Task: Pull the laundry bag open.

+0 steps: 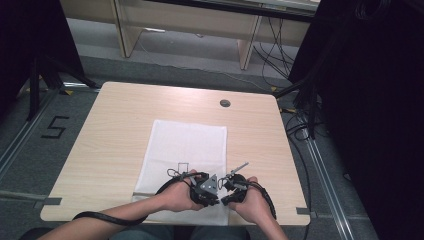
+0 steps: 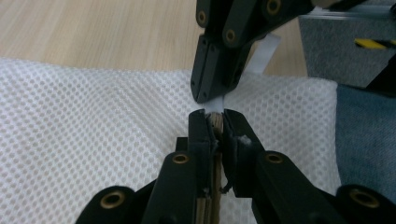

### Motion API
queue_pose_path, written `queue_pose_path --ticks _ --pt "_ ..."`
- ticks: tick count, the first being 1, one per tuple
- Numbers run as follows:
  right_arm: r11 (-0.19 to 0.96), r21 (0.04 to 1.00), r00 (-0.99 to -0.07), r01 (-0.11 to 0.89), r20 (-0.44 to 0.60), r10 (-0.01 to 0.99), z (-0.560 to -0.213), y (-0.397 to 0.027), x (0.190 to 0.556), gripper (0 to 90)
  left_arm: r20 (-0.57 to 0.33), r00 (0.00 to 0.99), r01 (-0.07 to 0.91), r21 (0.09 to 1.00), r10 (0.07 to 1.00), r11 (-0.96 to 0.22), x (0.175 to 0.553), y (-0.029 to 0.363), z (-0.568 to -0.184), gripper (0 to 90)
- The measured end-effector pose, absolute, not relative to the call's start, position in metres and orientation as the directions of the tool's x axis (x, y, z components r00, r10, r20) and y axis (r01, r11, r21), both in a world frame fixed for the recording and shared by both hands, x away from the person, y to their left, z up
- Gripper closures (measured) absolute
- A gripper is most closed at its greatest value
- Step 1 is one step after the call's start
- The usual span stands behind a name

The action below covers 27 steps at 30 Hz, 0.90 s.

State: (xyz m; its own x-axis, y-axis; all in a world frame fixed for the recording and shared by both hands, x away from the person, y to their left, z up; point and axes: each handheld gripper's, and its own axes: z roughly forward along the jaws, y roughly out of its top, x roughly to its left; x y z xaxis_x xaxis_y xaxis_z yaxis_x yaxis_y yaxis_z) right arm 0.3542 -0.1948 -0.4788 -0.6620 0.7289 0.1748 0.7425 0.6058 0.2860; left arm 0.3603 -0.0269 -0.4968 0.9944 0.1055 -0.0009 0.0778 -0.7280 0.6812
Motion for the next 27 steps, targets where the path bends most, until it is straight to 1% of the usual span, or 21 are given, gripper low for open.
queue_pose_path --ticks 1,5,6,11,12,15,21,22,27 --pt "0.613 0.304 -0.675 0.729 0.166 0.719 -0.48 -0.196 0.356 90.0 0.001 0.994 0.078 0.683 0.107 -0.727 0.36 -0.025 -0.496 81.8" --pt "0.602 0.291 -0.66 0.744 0.177 0.73 -0.479 -0.196 0.356 90.0 -0.002 0.994 0.082 0.689 0.112 -0.721 0.36 -0.019 -0.493 81.8" --pt "0.597 0.292 -0.655 0.747 0.169 0.736 -0.479 -0.194 0.355 90.0 -0.018 0.993 0.098 0.692 0.118 -0.716 0.36 -0.019 -0.493 81.7" --pt "0.59 0.293 -0.649 0.752 0.173 0.741 -0.479 -0.194 0.355 90.0 -0.012 0.993 0.094 0.692 0.119 -0.715 0.36 -0.018 -0.493 81.7" --pt "0.603 0.301 -0.663 0.739 0.168 0.729 -0.48 -0.195 0.355 90.0 -0.015 0.993 0.096 0.693 0.119 -0.714 0.36 -0.017 -0.494 81.7" --pt "0.607 0.306 -0.669 0.734 0.168 0.724 -0.48 -0.195 0.355 90.0 -0.016 0.993 0.096 0.693 0.118 -0.714 0.36 -0.017 -0.494 81.7" --pt "0.605 0.306 -0.667 0.735 0.166 0.727 -0.48 -0.195 0.355 90.0 -0.008 0.993 0.088 0.694 0.115 -0.714 0.36 -0.014 -0.491 81.7" --pt "0.606 0.306 -0.668 0.734 0.168 0.725 -0.48 -0.195 0.355 90.0 -0.021 0.993 0.101 0.695 0.119 -0.712 0.359 -0.013 -0.491 81.7" --pt "0.604 0.307 -0.667 0.736 0.169 0.726 -0.48 -0.195 0.355 90.0 -0.009 0.994 0.087 0.692 0.113 -0.716 0.36 -0.01 -0.49 81.7"
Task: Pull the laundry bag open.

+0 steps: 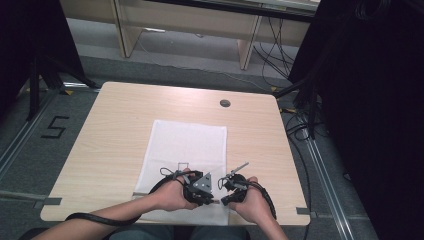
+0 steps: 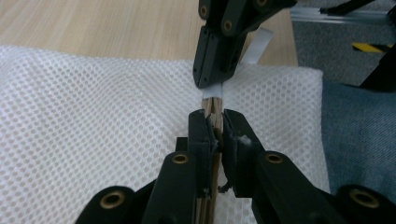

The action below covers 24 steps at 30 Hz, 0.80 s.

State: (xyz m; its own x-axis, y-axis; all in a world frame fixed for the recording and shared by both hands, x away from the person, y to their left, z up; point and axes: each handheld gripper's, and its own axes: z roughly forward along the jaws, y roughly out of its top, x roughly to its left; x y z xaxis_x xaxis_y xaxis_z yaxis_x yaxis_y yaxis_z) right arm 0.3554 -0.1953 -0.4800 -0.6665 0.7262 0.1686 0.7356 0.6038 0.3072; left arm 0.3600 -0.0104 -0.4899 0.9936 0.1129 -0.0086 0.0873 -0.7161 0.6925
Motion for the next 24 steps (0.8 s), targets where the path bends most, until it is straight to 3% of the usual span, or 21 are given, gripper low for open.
queue_pose_path --ticks 24 --pt "0.595 0.302 -0.657 0.745 0.178 0.732 -0.48 -0.196 0.355 90.0 -0.006 0.992 0.094 0.693 0.124 -0.715 0.359 0.002 -0.485 81.7"
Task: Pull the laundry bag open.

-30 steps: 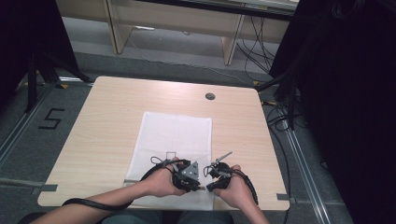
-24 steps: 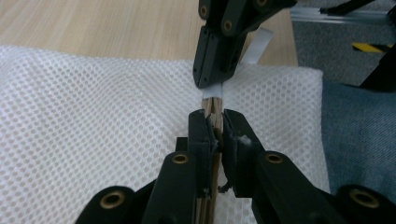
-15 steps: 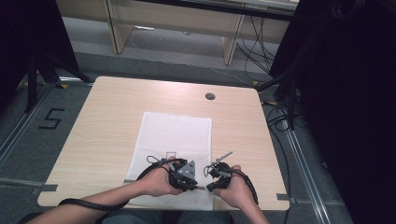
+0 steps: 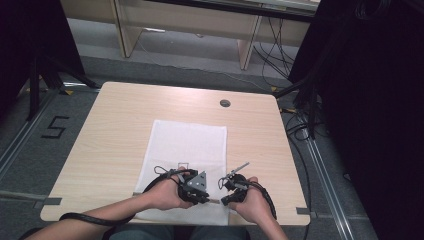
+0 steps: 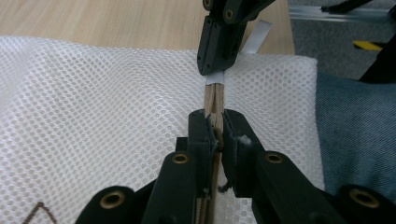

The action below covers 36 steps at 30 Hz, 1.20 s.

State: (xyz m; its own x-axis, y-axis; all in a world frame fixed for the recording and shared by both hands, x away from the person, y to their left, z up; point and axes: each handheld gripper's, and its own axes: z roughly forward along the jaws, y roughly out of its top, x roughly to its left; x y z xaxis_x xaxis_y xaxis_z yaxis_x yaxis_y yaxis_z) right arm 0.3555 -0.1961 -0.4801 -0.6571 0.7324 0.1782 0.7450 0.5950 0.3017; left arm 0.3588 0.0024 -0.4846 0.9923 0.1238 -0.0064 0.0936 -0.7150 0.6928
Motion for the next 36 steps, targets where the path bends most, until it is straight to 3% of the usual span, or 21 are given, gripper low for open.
queue_pose_path --ticks 36 --pt "0.592 0.308 -0.657 0.744 0.18 0.732 -0.48 -0.197 0.356 90.0 -0.009 0.991 0.101 0.69 0.131 -0.717 0.358 0.013 -0.484 81.7"
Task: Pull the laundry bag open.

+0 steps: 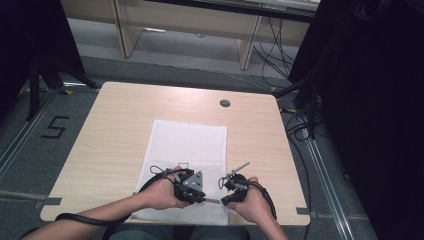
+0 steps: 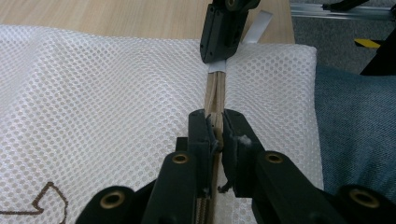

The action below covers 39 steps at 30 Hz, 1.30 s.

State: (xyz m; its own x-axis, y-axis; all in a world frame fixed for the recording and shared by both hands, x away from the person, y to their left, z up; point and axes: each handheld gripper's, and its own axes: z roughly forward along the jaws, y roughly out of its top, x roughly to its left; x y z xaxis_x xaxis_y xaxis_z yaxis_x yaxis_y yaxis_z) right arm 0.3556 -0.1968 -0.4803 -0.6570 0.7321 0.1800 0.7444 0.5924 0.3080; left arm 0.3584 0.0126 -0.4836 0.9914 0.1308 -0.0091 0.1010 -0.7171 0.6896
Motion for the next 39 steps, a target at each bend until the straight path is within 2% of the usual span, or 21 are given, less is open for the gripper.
queue_pose_path --ticks 5,7,10,21,28,39 --pt "0.592 0.308 -0.657 0.745 0.18 0.732 -0.48 -0.197 0.356 90.0 0.005 0.993 0.085 0.687 0.121 -0.722 0.359 0.014 -0.483 81.7" --pt "0.592 0.308 -0.657 0.745 0.18 0.732 -0.48 -0.197 0.356 90.0 -0.021 0.991 0.11 0.692 0.133 -0.713 0.358 0.015 -0.482 81.8" --pt "0.597 0.309 -0.662 0.741 0.179 0.728 -0.481 -0.197 0.356 90.0 0.009 0.993 0.081 0.687 0.119 -0.723 0.357 0.016 -0.479 81.7" --pt "0.577 0.294 -0.638 0.762 0.188 0.747 -0.48 -0.196 0.355 90.0 -0.016 0.991 0.108 0.692 0.135 -0.714 0.358 0.022 -0.479 81.7" --pt "0.586 0.293 -0.644 0.756 0.168 0.746 -0.481 -0.197 0.356 90.0 0.006 0.992 0.085 0.691 0.123 -0.718 0.358 0.024 -0.478 81.7" --pt "0.584 0.291 -0.642 0.758 0.169 0.748 -0.48 -0.197 0.356 90.0 -0.005 0.991 0.1 0.693 0.133 -0.714 0.357 0.028 -0.479 81.7"
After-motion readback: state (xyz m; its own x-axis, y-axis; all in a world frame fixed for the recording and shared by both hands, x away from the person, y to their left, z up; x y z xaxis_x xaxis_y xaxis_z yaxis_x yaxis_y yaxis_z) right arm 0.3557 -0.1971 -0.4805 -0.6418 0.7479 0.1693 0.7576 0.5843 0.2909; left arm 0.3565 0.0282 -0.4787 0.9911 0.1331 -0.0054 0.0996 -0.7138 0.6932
